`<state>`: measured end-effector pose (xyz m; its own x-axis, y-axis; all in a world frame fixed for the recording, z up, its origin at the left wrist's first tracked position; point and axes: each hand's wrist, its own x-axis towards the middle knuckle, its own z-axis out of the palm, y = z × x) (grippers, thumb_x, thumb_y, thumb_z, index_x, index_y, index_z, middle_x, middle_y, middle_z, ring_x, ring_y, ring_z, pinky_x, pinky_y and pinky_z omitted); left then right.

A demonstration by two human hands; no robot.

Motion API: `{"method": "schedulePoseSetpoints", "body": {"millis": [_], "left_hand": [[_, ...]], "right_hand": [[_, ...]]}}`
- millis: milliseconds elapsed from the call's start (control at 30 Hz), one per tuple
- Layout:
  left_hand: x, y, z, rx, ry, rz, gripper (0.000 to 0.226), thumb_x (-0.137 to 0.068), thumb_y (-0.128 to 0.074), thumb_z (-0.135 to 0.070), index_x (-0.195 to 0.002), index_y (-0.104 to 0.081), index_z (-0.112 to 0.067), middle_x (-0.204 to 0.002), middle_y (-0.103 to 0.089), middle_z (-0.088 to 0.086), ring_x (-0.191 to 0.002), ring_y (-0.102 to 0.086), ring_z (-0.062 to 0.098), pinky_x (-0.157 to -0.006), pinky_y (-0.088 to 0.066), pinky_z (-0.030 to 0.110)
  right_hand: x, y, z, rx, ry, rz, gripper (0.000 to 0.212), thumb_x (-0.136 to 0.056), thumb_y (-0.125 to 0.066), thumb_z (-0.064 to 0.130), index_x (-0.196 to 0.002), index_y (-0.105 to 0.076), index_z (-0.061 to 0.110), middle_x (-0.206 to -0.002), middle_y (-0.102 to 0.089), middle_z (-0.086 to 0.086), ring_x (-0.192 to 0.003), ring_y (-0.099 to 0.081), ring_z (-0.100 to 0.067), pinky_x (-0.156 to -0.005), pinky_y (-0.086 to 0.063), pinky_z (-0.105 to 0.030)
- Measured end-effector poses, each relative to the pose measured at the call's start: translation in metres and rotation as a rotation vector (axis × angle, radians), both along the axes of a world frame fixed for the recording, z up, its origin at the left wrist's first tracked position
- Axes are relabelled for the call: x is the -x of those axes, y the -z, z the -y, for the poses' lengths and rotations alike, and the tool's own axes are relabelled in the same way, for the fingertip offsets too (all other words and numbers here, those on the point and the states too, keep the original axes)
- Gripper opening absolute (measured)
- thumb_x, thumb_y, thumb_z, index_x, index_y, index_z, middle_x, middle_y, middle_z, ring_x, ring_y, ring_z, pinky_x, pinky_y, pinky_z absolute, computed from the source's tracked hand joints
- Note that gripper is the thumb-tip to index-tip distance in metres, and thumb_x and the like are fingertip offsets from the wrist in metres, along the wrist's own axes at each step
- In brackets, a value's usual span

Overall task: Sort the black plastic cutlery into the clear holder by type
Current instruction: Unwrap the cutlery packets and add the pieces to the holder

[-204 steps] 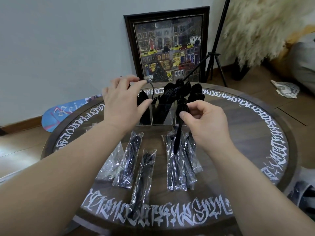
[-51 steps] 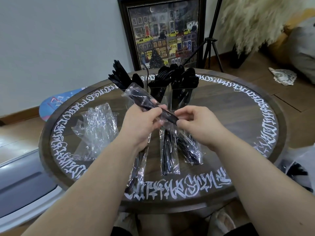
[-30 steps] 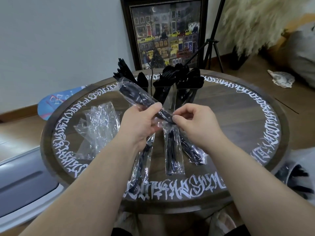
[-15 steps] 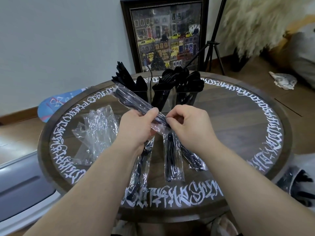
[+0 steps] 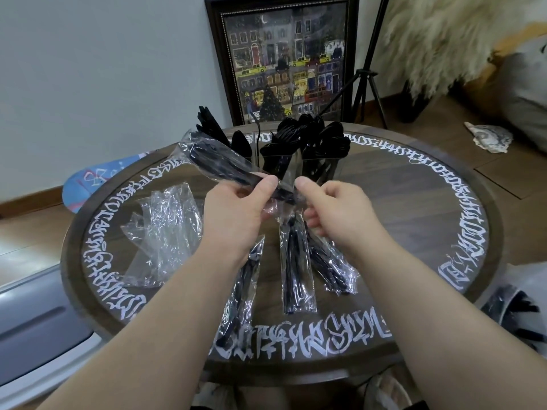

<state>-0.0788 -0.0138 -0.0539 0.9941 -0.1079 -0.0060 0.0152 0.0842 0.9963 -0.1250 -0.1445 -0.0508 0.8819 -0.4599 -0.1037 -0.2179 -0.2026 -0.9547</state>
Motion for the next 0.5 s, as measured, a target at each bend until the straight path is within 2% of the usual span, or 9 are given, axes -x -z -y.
{"method": "schedulePoseSetpoints", "body": {"millis": [100, 233, 300, 333, 433, 500], "left_hand": [[0.0008, 0.0016, 0.0007, -0.02, 0.026, 0.062, 0.009, -0.085, -0.07, -0.016, -0.078, -0.072, -0.02, -0.083, -0.072, 0.009, -0.08, -0.069, 0.027, -0.076, -0.057, 0.042], [0.0029, -0.0006, 0.0017, -0.02, 0.068, 0.053, 0.007, -0.086, -0.069, -0.013, -0.081, -0.07, -0.017, -0.079, -0.072, 0.004, -0.076, -0.069, 0.017, -0.069, -0.056, 0.031], [0.0036, -0.0009, 0.0016, -0.022, 0.086, 0.019, 0.007, -0.085, -0.069, -0.011, -0.084, -0.068, -0.018, -0.077, -0.072, -0.002, -0.073, -0.069, 0.01, -0.063, -0.053, 0.022], [0.0034, 0.0, 0.0013, -0.04, 0.097, 0.008, 0.008, -0.084, -0.07, -0.012, -0.085, -0.068, -0.02, -0.079, -0.072, -0.004, -0.075, -0.069, 0.009, -0.064, -0.052, 0.022], [0.0042, 0.0022, 0.0006, -0.085, 0.126, -0.014, 0.008, -0.084, -0.07, -0.015, -0.084, -0.07, -0.023, -0.085, -0.074, -0.002, -0.087, -0.071, 0.016, -0.07, -0.053, 0.027], [0.0049, 0.0025, 0.0015, -0.073, 0.103, -0.033, 0.007, -0.086, -0.069, -0.015, -0.081, -0.07, -0.02, -0.084, -0.074, 0.001, -0.086, -0.072, 0.018, -0.068, -0.054, 0.025]], "right_hand": [[0.0002, 0.0011, -0.0031, -0.07, -0.05, -0.062, 0.04, -0.08, -0.067, 0.047, -0.068, -0.061, 0.009, -0.06, -0.065, -0.002, -0.057, -0.059, -0.013, -0.059, -0.049, -0.03], [-0.0009, 0.0003, -0.0034, -0.144, -0.054, -0.038, 0.026, -0.086, -0.067, 0.029, -0.069, -0.06, 0.01, -0.062, -0.064, 0.0, -0.055, -0.058, -0.009, -0.049, -0.044, -0.018], [-0.0013, 0.0014, -0.0033, -0.167, -0.043, -0.038, 0.024, -0.087, -0.067, 0.024, -0.069, -0.061, 0.01, -0.063, -0.064, -0.001, -0.055, -0.058, -0.009, -0.046, -0.042, -0.016], [-0.0015, 0.0016, -0.0035, -0.183, -0.035, -0.033, 0.024, -0.087, -0.067, 0.023, -0.068, -0.061, 0.01, -0.063, -0.063, -0.002, -0.054, -0.058, -0.009, -0.045, -0.042, -0.016], [-0.0028, 0.0013, -0.0034, -0.288, -0.006, -0.026, 0.021, -0.086, -0.068, 0.019, -0.069, -0.061, 0.01, -0.064, -0.064, -0.005, -0.054, -0.058, -0.011, -0.046, -0.043, -0.019], [-0.003, -0.0002, -0.004, -0.409, 0.0, -0.033, 0.02, -0.086, -0.068, 0.015, -0.069, -0.06, 0.01, -0.066, -0.065, -0.006, -0.052, -0.058, -0.009, -0.049, -0.045, -0.019]]}}
